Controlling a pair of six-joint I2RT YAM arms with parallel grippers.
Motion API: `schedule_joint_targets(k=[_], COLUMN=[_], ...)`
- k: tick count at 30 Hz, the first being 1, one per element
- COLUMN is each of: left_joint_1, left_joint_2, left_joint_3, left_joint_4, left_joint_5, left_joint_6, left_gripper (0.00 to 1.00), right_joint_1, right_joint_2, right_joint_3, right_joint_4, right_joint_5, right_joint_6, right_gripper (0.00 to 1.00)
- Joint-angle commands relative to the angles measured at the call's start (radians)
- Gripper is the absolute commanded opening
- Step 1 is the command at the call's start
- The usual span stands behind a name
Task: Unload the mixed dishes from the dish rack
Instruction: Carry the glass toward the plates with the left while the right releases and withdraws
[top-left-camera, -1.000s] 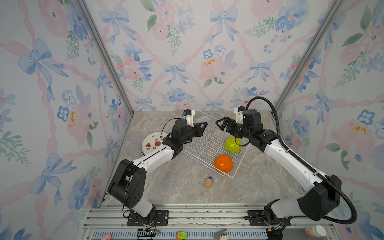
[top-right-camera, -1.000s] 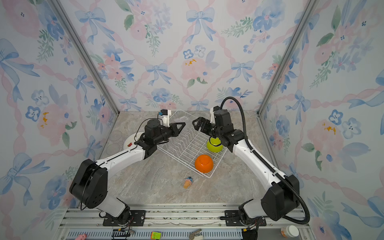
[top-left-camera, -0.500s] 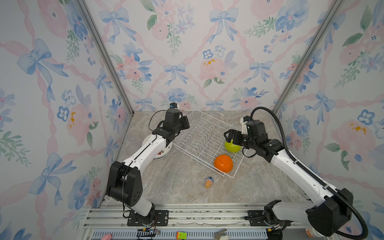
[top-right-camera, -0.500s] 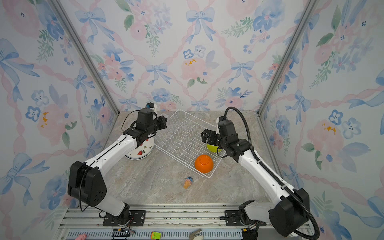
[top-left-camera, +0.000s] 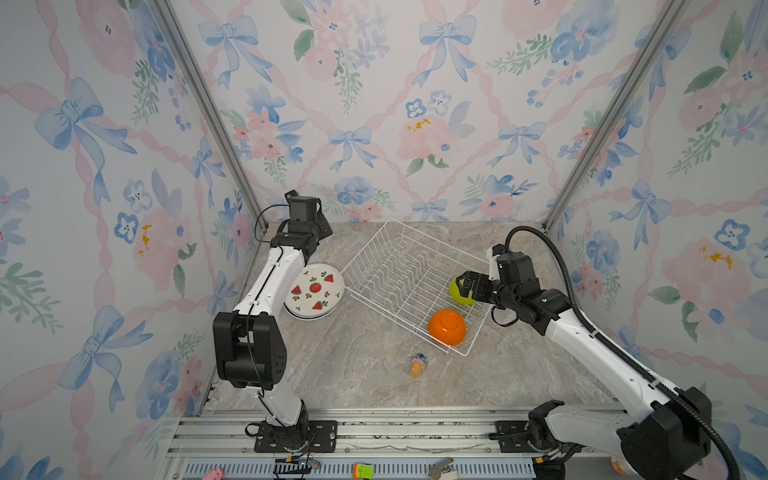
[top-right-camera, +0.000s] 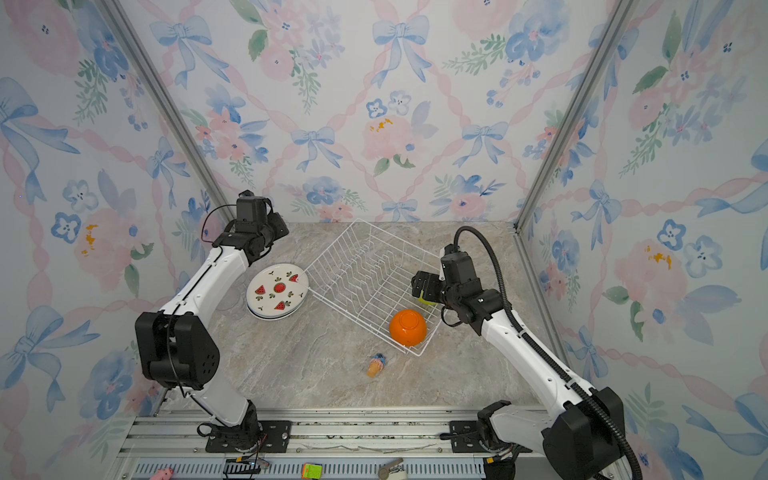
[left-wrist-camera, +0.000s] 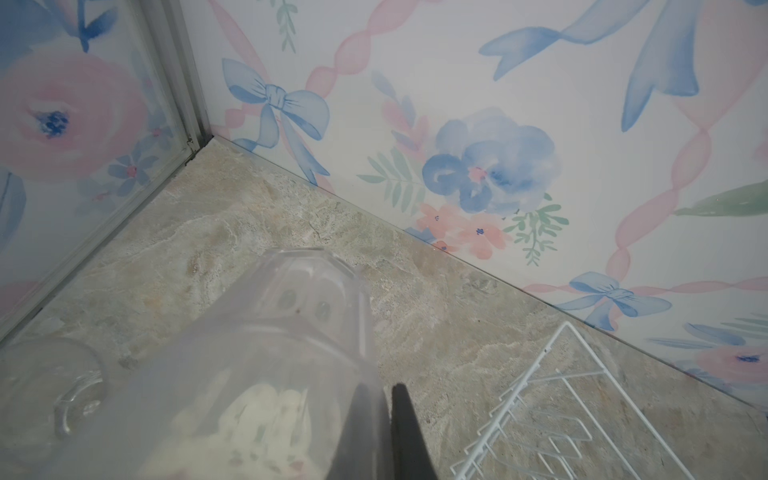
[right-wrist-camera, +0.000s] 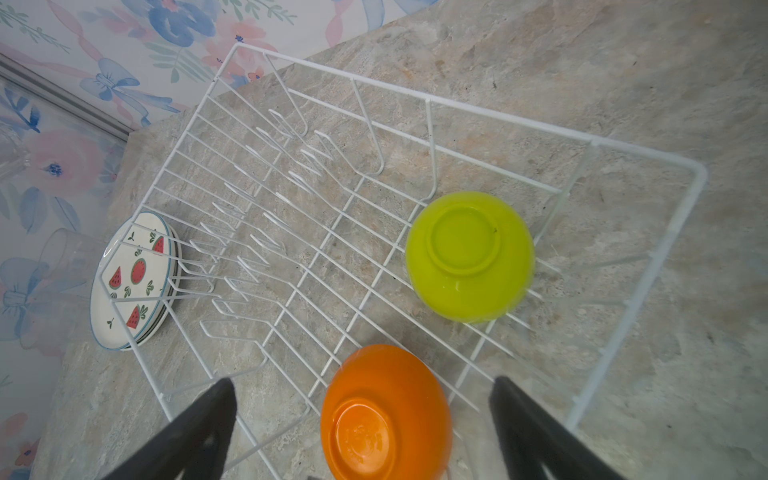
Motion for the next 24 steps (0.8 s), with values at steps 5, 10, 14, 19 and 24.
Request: schedule_joint_targets(k=[5,10,14,19,24], left_joint_1=[0.074,0.104,0.122,0.135,0.143], left_joint_2=[0.152,0.233,0.279,0.354,0.416], left_joint_3=[0.137,0.215,0.248,0.324,0.394], left_joint_4=[-0.109,-0.182,-0.216,-0.237,-0.27], left_joint_5=[0.053,0.059,0.043,0.011,-0.015], left_joint_6=[0.034,0.058,0.085,0.158,0.2], left_gripper=[0.0,0.0,0.0,0.0,0.0], right_joint_1=[-0.021,-0.027,-0.033,-0.037,-0.039], right_joint_2=[-0.046,-0.047,-0.051,-0.062,-0.082], right_joint_3=[-0.056,-0.07,-0.077,-0.089,-0.104], right_joint_4=[-0.028,-0.036,-0.042,-0.052,-0.069], right_joint_5=[0.018,0.019,0.02,0.021,0.032], right_joint_6=[-0.028,-0.038,-0.042,-0.043,-0.044], right_gripper=[0.97,0.97,0.97,0.97,0.97])
